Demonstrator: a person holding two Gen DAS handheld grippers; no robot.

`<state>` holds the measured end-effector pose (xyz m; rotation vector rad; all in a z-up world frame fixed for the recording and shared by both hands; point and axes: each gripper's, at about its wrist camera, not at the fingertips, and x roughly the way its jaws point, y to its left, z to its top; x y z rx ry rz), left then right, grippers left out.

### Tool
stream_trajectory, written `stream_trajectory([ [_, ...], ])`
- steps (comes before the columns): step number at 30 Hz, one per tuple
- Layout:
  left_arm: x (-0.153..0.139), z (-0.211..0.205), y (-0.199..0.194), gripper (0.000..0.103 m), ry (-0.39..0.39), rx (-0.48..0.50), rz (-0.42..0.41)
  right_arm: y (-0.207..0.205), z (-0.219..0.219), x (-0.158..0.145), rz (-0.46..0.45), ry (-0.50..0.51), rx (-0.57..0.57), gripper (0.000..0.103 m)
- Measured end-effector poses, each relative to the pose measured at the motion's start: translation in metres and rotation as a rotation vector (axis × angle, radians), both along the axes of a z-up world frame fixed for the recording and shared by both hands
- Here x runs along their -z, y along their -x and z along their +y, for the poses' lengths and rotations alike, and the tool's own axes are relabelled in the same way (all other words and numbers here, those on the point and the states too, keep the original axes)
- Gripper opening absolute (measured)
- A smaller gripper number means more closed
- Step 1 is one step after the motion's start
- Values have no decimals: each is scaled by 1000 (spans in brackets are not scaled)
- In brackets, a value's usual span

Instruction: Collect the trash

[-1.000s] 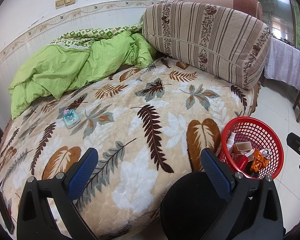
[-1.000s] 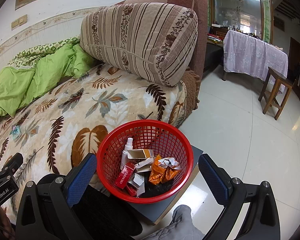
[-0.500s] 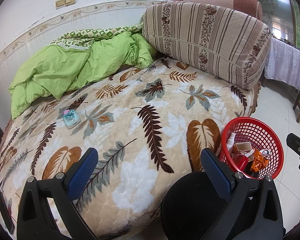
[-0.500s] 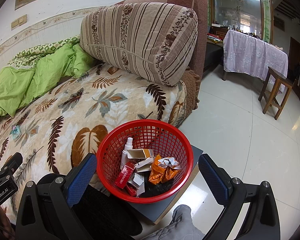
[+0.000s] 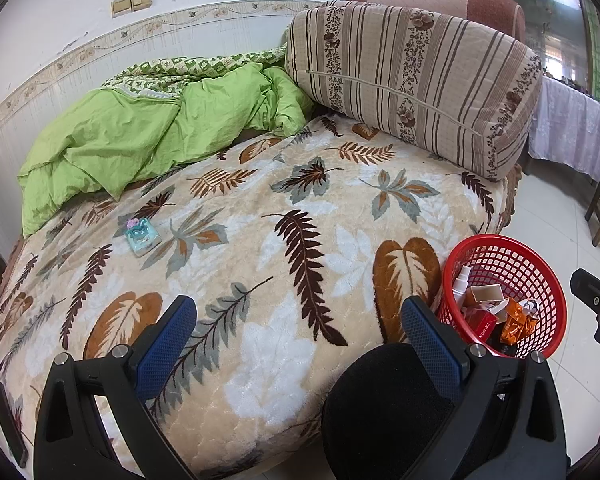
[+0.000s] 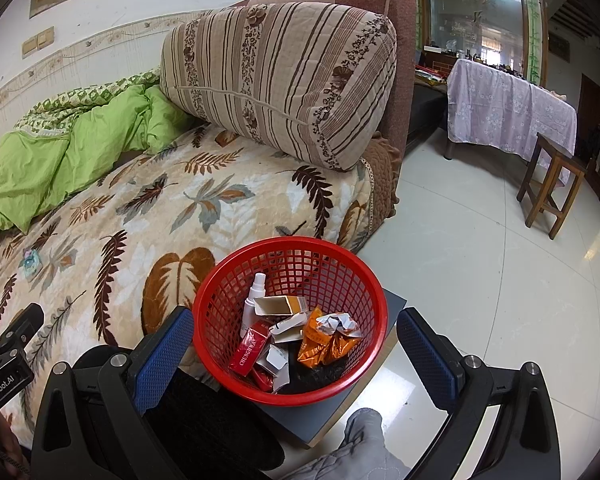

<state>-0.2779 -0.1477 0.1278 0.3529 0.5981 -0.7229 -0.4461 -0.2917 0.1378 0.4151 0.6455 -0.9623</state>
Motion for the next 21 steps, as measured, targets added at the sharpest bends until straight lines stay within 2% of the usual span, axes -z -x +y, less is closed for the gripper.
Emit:
stream_trajectory([
  [6,1,0,-1,102,0,-2,6,0,1,2,1,0,-2,102],
  [11,4,11,-19,102,11,-52,65,-20,0,2,7,6,-74,102],
  [16,3,55,-67,102,42,-237,99,-69,2,-8,-19,25,-218,102],
  [19,12,85,-104,102,15,-392,126,-117,6,-17,-38,22,-316,102],
  [21,23,106,-130,102,-27,-497,151,-164,17,-15,17,41,-367,102],
])
